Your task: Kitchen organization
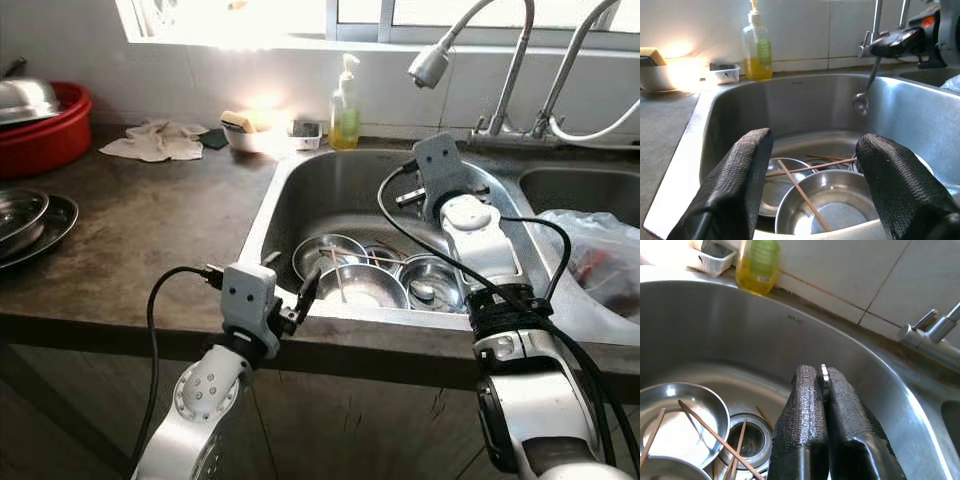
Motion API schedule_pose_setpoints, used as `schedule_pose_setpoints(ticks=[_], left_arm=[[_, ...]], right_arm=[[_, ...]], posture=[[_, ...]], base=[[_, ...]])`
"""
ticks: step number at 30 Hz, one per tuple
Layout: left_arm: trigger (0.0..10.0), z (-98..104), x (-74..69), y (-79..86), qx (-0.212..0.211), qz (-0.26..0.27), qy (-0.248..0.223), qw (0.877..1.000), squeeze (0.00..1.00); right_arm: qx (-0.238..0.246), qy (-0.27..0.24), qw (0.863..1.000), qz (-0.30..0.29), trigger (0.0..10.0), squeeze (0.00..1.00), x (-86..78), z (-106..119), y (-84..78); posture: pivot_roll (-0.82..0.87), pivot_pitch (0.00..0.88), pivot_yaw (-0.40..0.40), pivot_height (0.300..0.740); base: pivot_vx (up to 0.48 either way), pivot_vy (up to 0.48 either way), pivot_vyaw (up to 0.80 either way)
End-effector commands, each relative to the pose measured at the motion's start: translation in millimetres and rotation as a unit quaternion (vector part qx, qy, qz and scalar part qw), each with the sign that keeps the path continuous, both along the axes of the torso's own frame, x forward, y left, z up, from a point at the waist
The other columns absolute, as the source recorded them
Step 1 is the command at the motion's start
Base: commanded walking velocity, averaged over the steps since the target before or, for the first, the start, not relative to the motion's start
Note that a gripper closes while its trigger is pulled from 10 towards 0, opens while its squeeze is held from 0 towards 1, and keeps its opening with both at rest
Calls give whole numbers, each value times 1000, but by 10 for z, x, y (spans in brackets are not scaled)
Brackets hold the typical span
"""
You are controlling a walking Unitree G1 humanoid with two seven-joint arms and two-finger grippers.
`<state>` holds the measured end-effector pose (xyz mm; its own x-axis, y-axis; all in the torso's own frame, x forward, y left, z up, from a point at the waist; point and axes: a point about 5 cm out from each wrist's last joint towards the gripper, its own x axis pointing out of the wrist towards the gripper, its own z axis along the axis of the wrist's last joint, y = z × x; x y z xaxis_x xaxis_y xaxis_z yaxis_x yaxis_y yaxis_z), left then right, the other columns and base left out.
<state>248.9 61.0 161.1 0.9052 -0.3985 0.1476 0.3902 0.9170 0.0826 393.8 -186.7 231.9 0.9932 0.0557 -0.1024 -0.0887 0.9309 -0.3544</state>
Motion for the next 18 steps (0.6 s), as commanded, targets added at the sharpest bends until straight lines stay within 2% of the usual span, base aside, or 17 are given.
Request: schedule_pose_setpoints(ticks=[1, 2, 7, 11, 12, 13, 16, 18], left_arm=[[10000, 27, -33, -4, -1, 0, -1, 1000, 0], [10000, 24, -32, 3, 0, 0, -1, 1000, 0], [10000, 21, -20, 25, 3, 2, -1, 1000, 0], [10000, 32, -13, 32, 4, 2, -2, 1000, 0], [10000, 35, -11, 32, 4, 3, -3, 1000, 0], [10000, 38, -7, 32, 4, 3, -3, 1000, 0], [10000, 41, 3, 33, 4, 4, -4, 1000, 0], [10000, 46, 18, 39, 5, 5, -5, 1000, 0]], right_arm=[[-2, -6, 1000, 4, 10000, 435, 25, 38, 26], [1, -4, 1000, 4, 10000, 1000, 27, 17, 30], [6, -6, 1000, 5, 10000, 1000, 9, -17, 37], [20, -29, 999, -5, 10000, 1000, -12, 21, 30], [25, -42, 999, -10, 10000, 925, -27, 48, 22], [32, -51, 998, -10, 10000, 0, -40, 69, 21], [44, -80, 996, -14, 10000, 0, -82, 131, 16], [63, -124, 990, -8, 10000, 0, -157, 227, 34]], posture=[[65, 63, -60, 740], [64, 64, -58, 740], [62, 64, -52, 740], [58, 62, -44, 740], [57, 58, -44, 740], [56, 58, -43, 740], [55, 56, -40, 740], [53, 52, -39, 740]], base=[[0, 0, 0], [0, 0, 0], [0, 0, 0], [0, 0, 0], [0, 0, 0], [0, 0, 0], [0, 0, 0], [0, 0, 0]])
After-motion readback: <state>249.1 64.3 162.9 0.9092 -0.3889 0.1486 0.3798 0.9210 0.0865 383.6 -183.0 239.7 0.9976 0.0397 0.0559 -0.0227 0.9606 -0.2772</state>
